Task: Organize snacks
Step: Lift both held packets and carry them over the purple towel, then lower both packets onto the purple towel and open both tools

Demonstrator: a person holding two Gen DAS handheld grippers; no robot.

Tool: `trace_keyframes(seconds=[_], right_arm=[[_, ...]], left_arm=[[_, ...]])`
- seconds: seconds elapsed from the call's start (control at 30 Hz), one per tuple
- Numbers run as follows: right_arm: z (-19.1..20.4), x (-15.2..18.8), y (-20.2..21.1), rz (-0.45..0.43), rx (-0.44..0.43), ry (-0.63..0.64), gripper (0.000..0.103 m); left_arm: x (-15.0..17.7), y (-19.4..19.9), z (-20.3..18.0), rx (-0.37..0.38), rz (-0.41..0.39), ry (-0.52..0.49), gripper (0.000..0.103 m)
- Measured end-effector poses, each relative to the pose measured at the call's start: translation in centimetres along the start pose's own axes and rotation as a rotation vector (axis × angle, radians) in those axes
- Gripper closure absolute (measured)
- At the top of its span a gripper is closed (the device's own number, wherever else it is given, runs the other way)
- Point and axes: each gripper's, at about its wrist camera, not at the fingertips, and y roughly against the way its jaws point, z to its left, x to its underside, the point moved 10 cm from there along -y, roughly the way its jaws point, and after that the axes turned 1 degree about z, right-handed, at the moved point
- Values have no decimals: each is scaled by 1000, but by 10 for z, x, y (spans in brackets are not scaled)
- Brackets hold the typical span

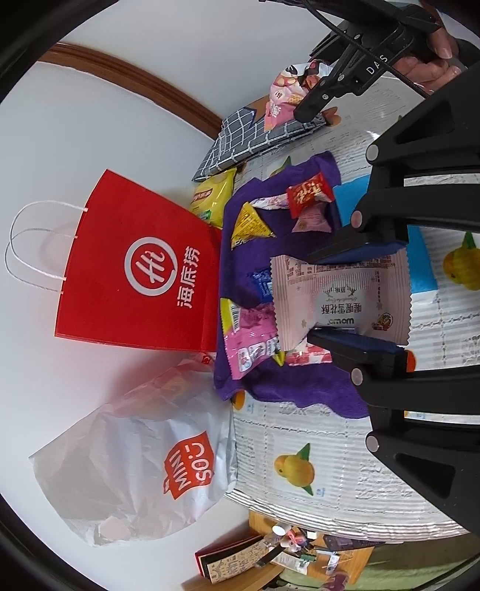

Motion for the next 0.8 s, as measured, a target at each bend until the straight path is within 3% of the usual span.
trace_keyframes(seconds=[0.8], right_arm=[[-9, -36, -50, 3, 18, -21, 48]], left_arm=[[-46, -46, 22, -5, -7, 31, 70]])
